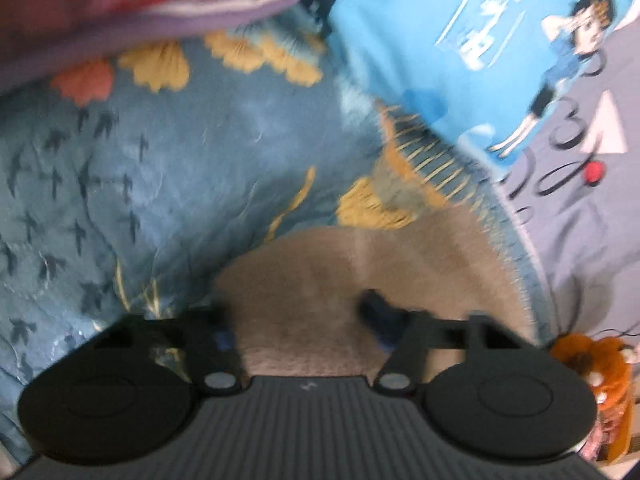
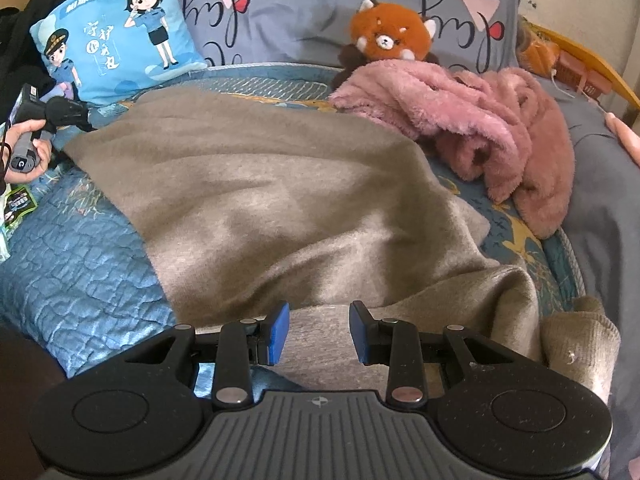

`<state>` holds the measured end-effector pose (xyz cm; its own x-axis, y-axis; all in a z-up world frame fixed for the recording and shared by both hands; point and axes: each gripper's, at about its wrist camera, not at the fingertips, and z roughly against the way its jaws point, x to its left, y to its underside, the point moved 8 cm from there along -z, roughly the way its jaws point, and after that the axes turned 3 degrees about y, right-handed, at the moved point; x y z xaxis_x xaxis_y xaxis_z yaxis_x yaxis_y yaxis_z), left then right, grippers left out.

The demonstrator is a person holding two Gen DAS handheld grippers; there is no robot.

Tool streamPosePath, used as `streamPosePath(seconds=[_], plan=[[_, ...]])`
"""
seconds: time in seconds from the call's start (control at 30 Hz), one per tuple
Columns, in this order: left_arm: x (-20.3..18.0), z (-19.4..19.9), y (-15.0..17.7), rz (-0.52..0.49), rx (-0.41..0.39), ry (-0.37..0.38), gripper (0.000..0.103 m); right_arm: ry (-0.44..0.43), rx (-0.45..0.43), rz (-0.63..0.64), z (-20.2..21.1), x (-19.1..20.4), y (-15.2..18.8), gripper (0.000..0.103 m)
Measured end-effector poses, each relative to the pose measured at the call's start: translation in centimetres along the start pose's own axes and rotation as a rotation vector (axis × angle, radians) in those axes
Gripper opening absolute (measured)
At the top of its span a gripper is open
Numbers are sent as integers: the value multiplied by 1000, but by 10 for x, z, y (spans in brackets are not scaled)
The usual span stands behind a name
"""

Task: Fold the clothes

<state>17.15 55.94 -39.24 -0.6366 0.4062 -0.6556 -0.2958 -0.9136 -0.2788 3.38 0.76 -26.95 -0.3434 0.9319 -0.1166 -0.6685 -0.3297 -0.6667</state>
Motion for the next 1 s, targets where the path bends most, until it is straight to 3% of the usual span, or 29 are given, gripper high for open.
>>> streamPosePath(seconds=[0.13,0.27,0.4,0.77,1.0], plan=[[-10,11,-5,7,-10,92,9,-14,-6,6,1,8,0,33],[-27,19,-5,-36,-48,121,8,-9,-20,18,5,10,-1,33],[-42,47,1,-49,-143,134,8,1,-36,-4,11,3,-2,33],[-40,162,-1,-163,-308,-1,7,15,-93,-51,47,-13,5,32],[-30,251,-21,-229,-409,-100,8,65,-76,-177,73,-57,40,32]])
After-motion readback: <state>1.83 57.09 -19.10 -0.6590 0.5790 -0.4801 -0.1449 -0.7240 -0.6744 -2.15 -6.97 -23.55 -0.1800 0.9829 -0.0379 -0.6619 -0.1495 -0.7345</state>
